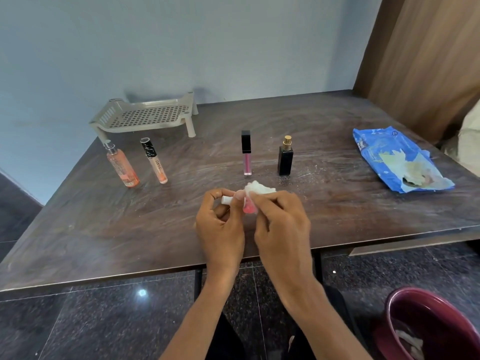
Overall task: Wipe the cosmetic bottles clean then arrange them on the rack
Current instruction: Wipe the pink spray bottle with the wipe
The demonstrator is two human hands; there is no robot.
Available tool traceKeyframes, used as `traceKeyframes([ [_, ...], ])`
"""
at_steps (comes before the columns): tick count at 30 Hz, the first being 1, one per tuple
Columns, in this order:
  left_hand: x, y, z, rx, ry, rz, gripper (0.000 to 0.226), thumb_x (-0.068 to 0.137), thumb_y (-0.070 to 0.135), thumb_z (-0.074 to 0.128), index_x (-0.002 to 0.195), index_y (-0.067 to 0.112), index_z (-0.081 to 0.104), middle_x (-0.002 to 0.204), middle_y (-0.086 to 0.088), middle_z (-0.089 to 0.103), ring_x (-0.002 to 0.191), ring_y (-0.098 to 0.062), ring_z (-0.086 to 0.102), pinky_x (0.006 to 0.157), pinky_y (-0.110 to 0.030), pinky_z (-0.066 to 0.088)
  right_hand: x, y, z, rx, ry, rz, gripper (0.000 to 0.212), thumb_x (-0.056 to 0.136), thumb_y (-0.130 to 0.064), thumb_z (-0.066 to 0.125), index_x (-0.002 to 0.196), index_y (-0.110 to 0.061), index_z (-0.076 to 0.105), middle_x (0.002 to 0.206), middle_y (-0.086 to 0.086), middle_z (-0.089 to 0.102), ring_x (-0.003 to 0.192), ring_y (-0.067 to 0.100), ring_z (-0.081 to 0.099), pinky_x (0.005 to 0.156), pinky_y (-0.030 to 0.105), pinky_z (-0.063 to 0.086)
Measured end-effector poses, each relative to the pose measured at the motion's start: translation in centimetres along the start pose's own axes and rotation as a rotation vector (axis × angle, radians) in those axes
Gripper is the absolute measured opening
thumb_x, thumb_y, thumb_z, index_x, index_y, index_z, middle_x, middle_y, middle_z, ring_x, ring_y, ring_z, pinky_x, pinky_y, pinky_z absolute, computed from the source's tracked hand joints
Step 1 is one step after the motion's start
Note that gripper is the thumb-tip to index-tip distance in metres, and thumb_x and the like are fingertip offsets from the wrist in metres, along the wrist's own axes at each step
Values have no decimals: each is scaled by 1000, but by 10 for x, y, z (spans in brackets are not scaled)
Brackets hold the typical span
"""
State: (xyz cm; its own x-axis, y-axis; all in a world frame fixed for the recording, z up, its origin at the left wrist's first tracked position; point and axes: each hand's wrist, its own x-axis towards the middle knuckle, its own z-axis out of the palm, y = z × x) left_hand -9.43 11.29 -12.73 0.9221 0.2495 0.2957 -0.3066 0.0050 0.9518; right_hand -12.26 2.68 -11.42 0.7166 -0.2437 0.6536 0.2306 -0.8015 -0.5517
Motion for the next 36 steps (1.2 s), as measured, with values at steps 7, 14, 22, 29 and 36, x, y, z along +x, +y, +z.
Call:
traceKeyframes([
  [7, 0, -1, 1, -61, -2, -59, 20, 89, 39, 69, 90, 20, 64, 85, -4, 78, 83, -26, 76, 80, -57, 60, -4, 24, -3, 26, 7, 91, 27, 92, -8, 59, 116, -12, 71, 99, -1, 62, 93, 16, 57, 80, 21, 47],
  [14, 0, 1, 1, -21, -47, -25, 16, 90, 44, 68, 88, 29, 63, 83, -4, 78, 79, -34, 74, 76, -62, 58, 8, 16, -5, -76, -53, 50, 28, 86, 2, 65, 111, -8, 72, 94, 3, 64, 90, 18, 57, 75, 8, 35],
  [22, -1, 0, 1, -25, -56, -23, 14, 94, 37, 67, 91, 24, 63, 87, -2, 78, 82, -29, 75, 78, -61, 59, 5, 24, -7, -8, -50, 28, 27, 90, -2, 62, 112, -13, 72, 97, 0, 65, 91, 18, 58, 75, 19, 45],
  [29, -2, 0, 1, -13, -91, 13, 10, 96, 31, 65, 97, 21, 63, 96, 2, 79, 88, -19, 76, 78, -49, 61, 11, 21, -10, -68, -58, 48, 25, 85, 4, 65, 106, -7, 73, 91, 5, 67, 87, 23, 61, 70, 25, 47],
  [36, -3, 1, 0, 37, -59, 57, 12, 94, 36, 66, 95, 25, 64, 77, 1, 75, 61, -10, 65, 54, -29, 47, 14, 10, -7, -16, -110, -10, 23, 88, -2, 64, 108, -10, 74, 94, 3, 67, 89, 19, 58, 72, 16, 41],
])
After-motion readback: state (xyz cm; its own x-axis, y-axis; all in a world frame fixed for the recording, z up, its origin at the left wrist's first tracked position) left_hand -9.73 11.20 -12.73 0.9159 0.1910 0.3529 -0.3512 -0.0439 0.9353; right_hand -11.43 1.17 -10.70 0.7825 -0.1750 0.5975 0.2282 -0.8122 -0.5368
